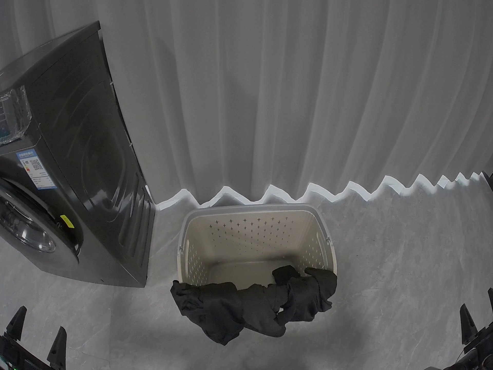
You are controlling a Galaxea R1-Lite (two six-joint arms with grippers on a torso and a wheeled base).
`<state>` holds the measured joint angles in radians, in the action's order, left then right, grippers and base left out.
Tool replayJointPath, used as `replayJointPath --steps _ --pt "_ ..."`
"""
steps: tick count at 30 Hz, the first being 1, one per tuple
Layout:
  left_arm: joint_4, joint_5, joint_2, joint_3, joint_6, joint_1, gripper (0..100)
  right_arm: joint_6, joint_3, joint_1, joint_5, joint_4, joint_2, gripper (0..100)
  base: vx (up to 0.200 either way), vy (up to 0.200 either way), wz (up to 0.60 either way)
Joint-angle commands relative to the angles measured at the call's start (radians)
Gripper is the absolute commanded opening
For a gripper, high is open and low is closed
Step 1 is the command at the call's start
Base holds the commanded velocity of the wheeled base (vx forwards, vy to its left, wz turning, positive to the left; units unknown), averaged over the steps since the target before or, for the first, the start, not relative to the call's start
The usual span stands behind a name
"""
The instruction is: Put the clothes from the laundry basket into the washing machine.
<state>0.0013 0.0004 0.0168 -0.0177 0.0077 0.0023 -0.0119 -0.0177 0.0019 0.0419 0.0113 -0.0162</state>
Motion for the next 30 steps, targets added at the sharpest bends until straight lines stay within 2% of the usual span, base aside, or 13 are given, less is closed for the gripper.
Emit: replayJointPath --steps 1,11,30 --pt "0.0 0.001 -0.017 0.016 0.0 0.001 100 0.0 0.018 0.001 0.0 0.001 0.016 100 0.0 0.0 0.0" --pt "0.0 0.001 -0.017 0.016 0.002 -0.001 100 0.0 0.018 0.001 0.0 0.001 0.016 100 0.0 0.0 0.0" --pt "0.0 0.001 -0.017 0.016 0.002 0.001 100 0.0 0.018 0.001 0.0 0.001 0.016 100 0.0 0.2 0.0"
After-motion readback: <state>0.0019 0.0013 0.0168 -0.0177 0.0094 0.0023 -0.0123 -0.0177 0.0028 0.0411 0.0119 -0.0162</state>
